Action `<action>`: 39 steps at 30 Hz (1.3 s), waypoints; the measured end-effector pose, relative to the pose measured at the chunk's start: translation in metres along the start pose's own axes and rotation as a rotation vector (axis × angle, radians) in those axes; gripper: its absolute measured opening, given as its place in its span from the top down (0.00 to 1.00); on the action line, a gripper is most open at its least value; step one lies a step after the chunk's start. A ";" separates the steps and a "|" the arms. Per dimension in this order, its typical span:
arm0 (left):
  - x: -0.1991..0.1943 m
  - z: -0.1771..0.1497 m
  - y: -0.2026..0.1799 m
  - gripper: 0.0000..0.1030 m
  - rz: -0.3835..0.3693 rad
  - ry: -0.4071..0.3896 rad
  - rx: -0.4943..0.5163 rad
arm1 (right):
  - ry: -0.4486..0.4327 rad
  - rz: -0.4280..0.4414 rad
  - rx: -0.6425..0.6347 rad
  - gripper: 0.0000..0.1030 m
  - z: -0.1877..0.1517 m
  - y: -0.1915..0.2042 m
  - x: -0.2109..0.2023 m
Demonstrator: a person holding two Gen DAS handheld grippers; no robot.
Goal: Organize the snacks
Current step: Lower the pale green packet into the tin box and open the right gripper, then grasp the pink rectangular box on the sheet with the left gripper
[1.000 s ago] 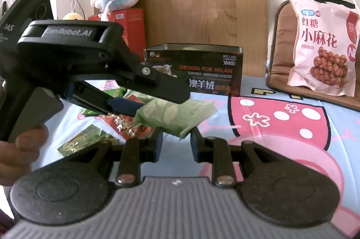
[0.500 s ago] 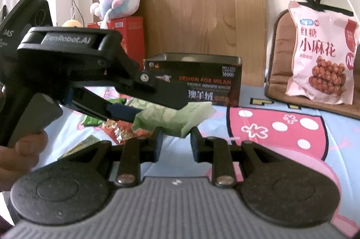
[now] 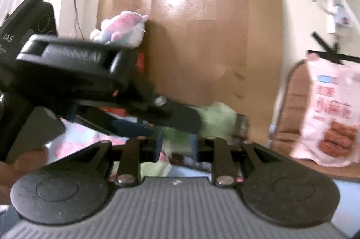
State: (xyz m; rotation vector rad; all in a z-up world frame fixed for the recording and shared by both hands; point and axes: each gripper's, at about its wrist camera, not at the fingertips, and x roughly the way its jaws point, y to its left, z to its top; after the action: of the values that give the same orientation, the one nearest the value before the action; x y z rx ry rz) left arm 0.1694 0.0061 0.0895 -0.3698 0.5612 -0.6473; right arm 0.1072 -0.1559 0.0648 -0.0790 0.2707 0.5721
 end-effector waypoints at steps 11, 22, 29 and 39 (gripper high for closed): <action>0.016 0.010 0.042 0.19 -0.002 0.027 -0.106 | 0.089 -0.025 0.095 0.69 0.000 -0.068 0.023; 0.084 -0.037 0.040 0.29 0.189 0.253 -0.015 | 0.370 0.084 0.165 0.50 -0.048 -0.074 0.059; 0.035 -0.007 0.013 0.28 0.092 0.101 0.000 | 0.169 0.097 0.084 0.64 -0.010 -0.048 0.005; 0.047 0.044 0.029 0.08 0.213 0.016 0.058 | 0.064 -0.134 -0.091 0.50 0.023 -0.040 0.060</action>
State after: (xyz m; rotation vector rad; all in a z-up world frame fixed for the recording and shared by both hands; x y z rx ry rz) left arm 0.2399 0.0034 0.0929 -0.2462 0.5863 -0.4605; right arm 0.1830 -0.1548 0.0703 -0.2020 0.2990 0.4490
